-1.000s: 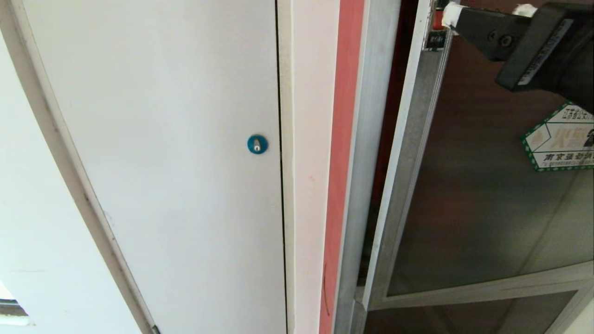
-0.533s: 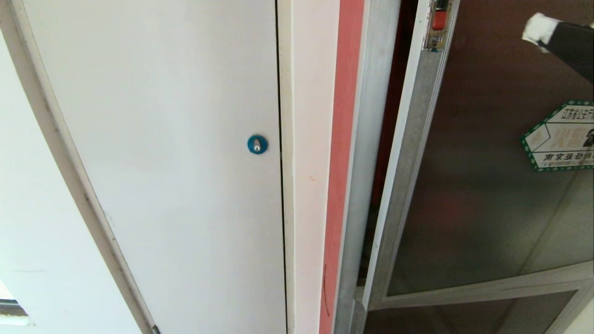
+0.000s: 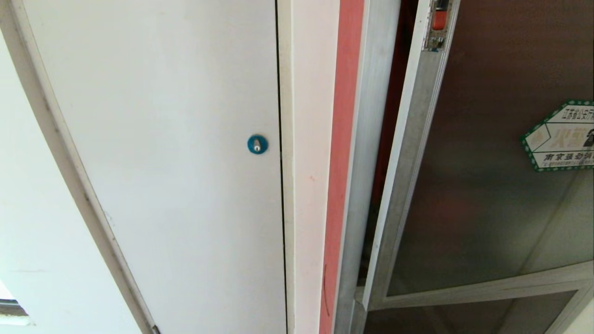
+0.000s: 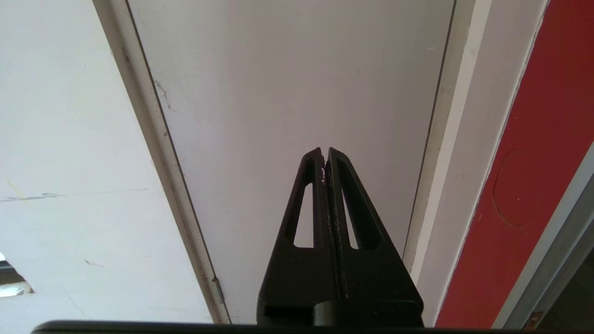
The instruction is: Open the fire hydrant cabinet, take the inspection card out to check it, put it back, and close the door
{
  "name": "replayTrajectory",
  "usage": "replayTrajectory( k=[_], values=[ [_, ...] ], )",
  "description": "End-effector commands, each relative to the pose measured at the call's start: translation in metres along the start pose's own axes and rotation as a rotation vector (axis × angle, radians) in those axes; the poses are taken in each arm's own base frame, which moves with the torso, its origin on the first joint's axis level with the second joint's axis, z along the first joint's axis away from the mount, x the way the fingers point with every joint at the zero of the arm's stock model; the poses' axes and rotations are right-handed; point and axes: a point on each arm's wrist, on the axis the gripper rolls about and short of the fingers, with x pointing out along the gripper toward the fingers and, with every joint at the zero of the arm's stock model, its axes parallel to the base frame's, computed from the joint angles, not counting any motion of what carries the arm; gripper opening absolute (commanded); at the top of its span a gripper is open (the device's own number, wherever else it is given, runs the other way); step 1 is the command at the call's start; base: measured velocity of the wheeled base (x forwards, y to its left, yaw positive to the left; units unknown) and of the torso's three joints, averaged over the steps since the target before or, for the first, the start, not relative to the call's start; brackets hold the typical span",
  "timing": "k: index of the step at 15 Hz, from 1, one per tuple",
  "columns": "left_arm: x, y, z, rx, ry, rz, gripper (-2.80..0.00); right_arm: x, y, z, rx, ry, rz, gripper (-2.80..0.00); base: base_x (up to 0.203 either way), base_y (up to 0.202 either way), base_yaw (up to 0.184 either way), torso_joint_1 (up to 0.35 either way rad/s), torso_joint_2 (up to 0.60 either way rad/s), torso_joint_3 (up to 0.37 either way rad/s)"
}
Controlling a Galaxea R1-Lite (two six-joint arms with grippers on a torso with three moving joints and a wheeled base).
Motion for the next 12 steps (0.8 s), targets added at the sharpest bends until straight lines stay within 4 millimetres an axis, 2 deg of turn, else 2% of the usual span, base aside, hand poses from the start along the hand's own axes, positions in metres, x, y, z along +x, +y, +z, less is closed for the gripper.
replayTrajectory(
  k=[1,3,6,8,10,12],
  values=[
    [0.002,0.000,-0.008,-0.001,0.026,-0.001,-2.80,-0.028,-0.023,0.009,-0.021,-0.063,-0.164,-2.80,0.000,0.000,0.000,0.000,0.00,0.000],
    [0.002,0.000,-0.008,-0.001,0.026,-0.001,-2.80,-0.050,-0.034,0.014,-0.052,-0.073,-0.302,-2.80,0.000,0.000,0.000,0.000,0.00,0.000],
    [0.002,0.000,-0.008,-0.001,0.026,-0.001,-2.80,-0.087,-0.039,0.011,-0.132,-0.026,-0.452,-2.80,0.000,0.000,0.000,0.000,0.00,0.000],
    [0.002,0.000,-0.008,-0.001,0.026,-0.001,-2.80,-0.121,-0.038,0.008,-0.155,-0.048,-0.475,-2.80,0.000,0.000,0.000,0.000,0.00,0.000],
    [0.002,0.000,-0.008,-0.001,0.026,-0.001,-2.80,-0.147,-0.035,-0.005,-0.169,-0.063,-0.414,-2.80,0.000,0.000,0.000,0.000,0.00,0.000],
    [0.002,0.000,-0.008,-0.001,0.026,-0.001,-2.80,-0.156,-0.031,-0.036,-0.184,-0.028,-0.301,-2.80,0.000,0.000,0.000,0.000,0.00,0.000]
  ],
)
